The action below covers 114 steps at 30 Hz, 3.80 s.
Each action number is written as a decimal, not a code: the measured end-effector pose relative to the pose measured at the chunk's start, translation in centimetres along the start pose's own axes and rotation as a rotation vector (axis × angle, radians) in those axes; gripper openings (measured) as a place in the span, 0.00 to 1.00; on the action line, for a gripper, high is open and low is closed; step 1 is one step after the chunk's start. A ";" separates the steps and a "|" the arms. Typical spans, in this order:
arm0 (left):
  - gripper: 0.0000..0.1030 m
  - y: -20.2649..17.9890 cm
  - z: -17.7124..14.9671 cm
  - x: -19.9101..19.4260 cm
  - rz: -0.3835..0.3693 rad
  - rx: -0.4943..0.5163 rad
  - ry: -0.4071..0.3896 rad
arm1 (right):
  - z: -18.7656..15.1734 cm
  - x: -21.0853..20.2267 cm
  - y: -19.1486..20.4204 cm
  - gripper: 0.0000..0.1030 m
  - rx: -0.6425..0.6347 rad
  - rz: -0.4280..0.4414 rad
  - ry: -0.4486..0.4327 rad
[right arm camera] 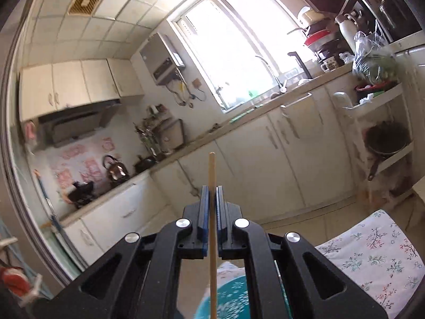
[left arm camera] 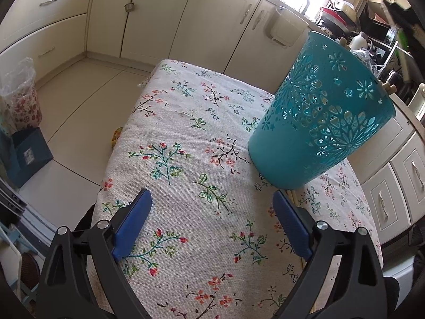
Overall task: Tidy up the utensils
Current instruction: 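Lift the held stick with the right tool into the teal cup and release, then move the open right tool back toward the stick bundle, then close the left tool on a wooden stick while the right tool holds its stick, then lift the stick upright with the left tool into the teal cup and release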
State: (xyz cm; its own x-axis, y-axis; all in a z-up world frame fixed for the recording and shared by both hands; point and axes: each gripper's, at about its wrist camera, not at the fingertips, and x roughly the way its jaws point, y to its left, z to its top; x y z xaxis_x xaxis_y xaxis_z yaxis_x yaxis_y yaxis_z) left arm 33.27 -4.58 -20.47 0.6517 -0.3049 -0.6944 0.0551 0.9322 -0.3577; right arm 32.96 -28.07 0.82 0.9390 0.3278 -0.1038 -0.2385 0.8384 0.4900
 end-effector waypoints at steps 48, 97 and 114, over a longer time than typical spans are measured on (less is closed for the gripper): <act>0.87 0.0 0.0 0.0 0.002 0.001 0.002 | -21.0 -4.0 -2.6 0.09 -0.228 -0.280 0.790; 0.05 -10.8 -2.7 3.4 0.059 0.530 0.202 | -19.6 -6.8 -6.7 0.09 -0.064 -0.309 0.715; 0.05 -11.0 2.6 -10.6 -0.355 0.386 -0.119 | -19.5 -7.2 -7.6 0.06 0.018 -0.282 0.700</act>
State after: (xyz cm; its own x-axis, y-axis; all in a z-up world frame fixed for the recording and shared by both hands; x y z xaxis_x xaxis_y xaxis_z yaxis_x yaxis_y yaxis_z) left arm 27.70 -11.12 -7.54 0.6225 -0.6108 -0.4893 0.5471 0.7867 -0.2860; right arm 23.14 -28.36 -19.08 0.5858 0.3070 -0.7501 -0.0026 0.9262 0.3771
